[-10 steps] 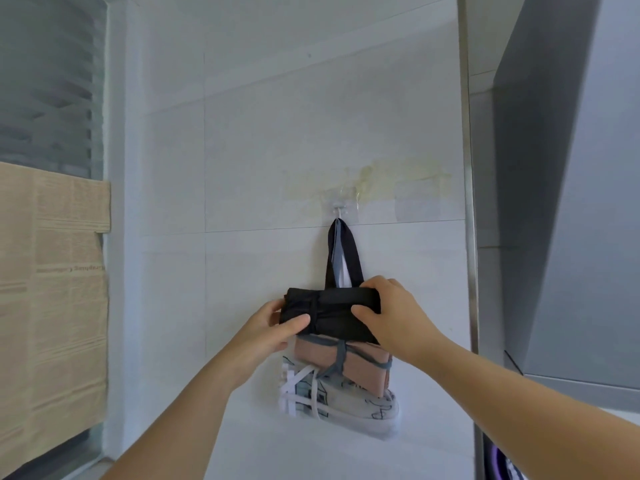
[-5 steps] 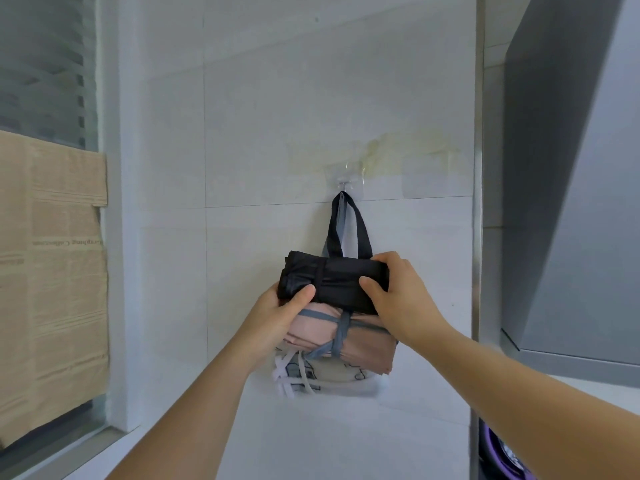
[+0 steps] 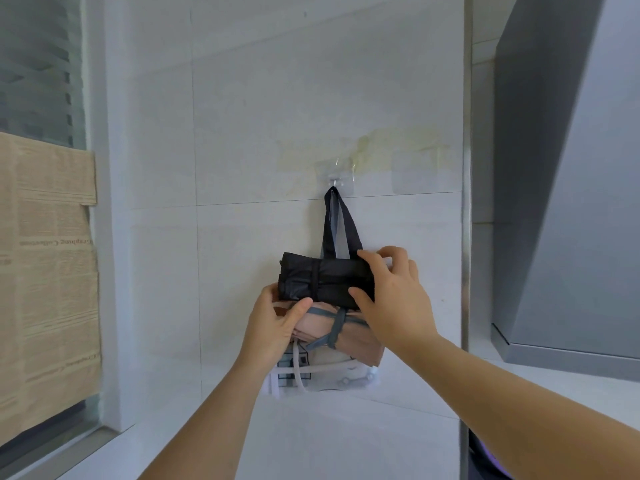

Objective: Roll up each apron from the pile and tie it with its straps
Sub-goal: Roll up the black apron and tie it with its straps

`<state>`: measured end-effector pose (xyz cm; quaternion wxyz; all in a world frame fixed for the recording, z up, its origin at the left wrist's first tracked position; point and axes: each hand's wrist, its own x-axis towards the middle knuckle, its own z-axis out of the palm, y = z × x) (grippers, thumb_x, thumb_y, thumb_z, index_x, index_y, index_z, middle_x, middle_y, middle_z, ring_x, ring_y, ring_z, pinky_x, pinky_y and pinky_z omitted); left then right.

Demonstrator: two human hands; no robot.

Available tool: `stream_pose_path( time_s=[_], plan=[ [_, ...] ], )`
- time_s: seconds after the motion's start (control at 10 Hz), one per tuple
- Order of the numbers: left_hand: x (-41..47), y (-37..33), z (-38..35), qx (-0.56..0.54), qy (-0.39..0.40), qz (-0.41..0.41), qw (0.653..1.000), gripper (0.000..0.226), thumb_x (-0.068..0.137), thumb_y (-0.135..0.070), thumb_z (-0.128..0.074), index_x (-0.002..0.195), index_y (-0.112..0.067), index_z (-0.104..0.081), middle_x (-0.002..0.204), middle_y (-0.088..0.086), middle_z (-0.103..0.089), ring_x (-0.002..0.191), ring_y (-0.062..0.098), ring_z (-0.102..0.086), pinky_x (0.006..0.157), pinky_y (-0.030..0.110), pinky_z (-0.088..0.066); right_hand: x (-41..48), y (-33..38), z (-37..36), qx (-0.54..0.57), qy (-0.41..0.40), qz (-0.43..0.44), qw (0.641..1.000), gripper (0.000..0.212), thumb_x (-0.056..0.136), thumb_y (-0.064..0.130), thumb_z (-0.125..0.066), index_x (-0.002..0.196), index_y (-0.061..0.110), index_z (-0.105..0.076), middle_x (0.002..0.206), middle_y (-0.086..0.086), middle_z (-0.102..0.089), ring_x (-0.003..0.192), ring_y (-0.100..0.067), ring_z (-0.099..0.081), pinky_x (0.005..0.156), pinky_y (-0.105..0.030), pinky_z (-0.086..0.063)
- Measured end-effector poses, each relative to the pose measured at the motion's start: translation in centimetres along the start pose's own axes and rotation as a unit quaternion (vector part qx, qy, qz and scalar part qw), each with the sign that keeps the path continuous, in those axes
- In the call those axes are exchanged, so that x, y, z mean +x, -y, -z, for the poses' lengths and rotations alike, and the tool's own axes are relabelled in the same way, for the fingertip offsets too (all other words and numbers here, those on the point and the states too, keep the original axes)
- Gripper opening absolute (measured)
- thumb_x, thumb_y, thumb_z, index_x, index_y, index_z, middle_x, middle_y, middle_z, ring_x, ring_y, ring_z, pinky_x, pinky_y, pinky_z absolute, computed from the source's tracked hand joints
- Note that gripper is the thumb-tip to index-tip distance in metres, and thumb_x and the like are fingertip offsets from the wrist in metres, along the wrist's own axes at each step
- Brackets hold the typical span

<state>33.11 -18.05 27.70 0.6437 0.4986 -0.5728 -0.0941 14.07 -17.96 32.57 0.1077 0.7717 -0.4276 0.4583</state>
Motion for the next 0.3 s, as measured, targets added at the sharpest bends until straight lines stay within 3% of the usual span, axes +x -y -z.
stream_pose_path(
  time_s=[0.1,0.2,0.3],
  plan=[
    [-0.5,-0.7,0.6,0.028,0.003,0.000,1.000,0.055,0.084,-0.037,-0.067,0.130,-0.023,-0.041,0.120,-0.006,-0.053,0.111,0.011,-0.052,0.083,0.015,-0.042,-0.2,0.2,0.9,0.012,0.018,0.006,1.000,0.064,0.090,0.036,-0.059,0.146,0.030,-0.028,0.145,-0.001,-0.026,0.128,-0.022,-0.031,0.097,-0.033,-0.043],
    [-1.3,-1.6,1.4,0.045,0.023,0.031,0.998,0.072,0.083,-0.039,-0.068,0.142,-0.018,-0.034,0.133,-0.001,-0.047,0.120,0.014,-0.047,0.094,0.023,-0.040,-0.4,0.6,2.1,0.011,0.039,0.012,0.999,0.066,0.090,0.034,-0.059,0.147,0.030,-0.026,0.151,-0.001,-0.024,0.134,-0.023,-0.025,0.105,-0.036,-0.035],
    [-2.7,-2.8,2.0,0.061,0.023,0.071,0.995,0.083,0.084,-0.038,-0.069,0.149,-0.018,-0.022,0.144,0.006,-0.039,0.127,0.023,-0.042,0.103,0.034,-0.040,-1.1,1.3,4.3,0.007,0.082,0.035,0.996,0.057,0.091,0.031,-0.057,0.143,0.027,-0.036,0.148,-0.001,-0.034,0.134,-0.022,-0.026,0.108,-0.036,-0.031]
  ],
)
